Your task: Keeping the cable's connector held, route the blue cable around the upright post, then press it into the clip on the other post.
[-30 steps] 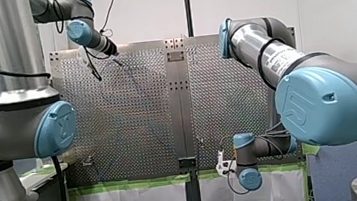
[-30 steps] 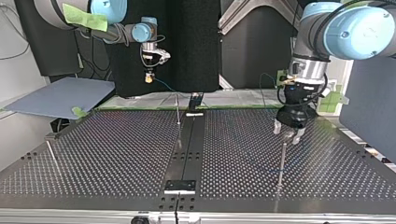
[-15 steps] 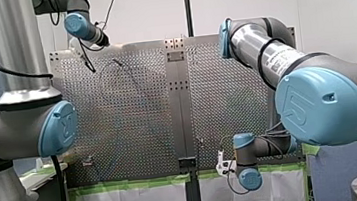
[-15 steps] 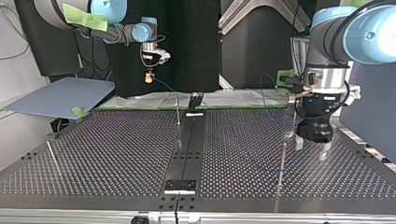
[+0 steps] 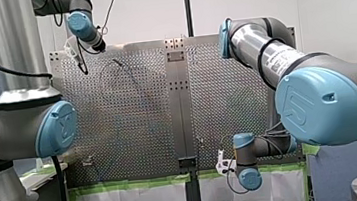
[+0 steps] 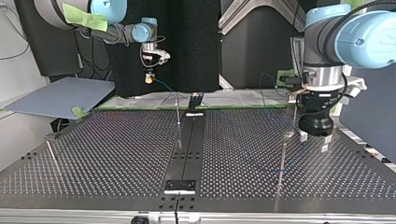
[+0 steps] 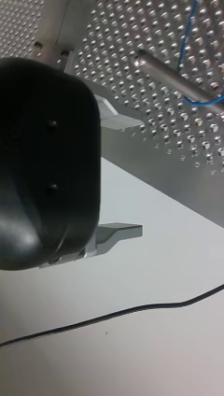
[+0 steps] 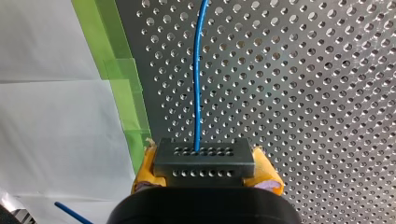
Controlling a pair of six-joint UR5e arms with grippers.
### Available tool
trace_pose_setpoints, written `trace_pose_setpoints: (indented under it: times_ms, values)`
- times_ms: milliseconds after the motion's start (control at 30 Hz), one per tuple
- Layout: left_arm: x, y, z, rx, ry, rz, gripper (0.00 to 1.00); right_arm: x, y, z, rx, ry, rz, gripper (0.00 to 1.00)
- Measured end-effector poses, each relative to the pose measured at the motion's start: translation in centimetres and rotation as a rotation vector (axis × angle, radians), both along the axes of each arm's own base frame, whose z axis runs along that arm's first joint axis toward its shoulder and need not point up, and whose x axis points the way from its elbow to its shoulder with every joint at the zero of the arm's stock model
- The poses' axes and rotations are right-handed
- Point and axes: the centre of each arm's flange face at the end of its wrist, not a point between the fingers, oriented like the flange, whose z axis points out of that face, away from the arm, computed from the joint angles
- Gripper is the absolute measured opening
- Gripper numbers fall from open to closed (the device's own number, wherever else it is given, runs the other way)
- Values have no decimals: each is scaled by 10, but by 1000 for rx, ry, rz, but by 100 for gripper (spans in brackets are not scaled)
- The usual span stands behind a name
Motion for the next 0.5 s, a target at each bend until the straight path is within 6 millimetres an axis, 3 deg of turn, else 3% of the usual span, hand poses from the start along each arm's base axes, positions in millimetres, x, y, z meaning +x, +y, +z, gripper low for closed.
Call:
trace_pose_setpoints:
  times_ms: [300,500]
  values:
    - [-2,-8,-2,84,11,17,100,0,0,0,2,2,1,0]
    - [5,-21,-14,144,38,-37,100,0,1,0,3,4,1,0]
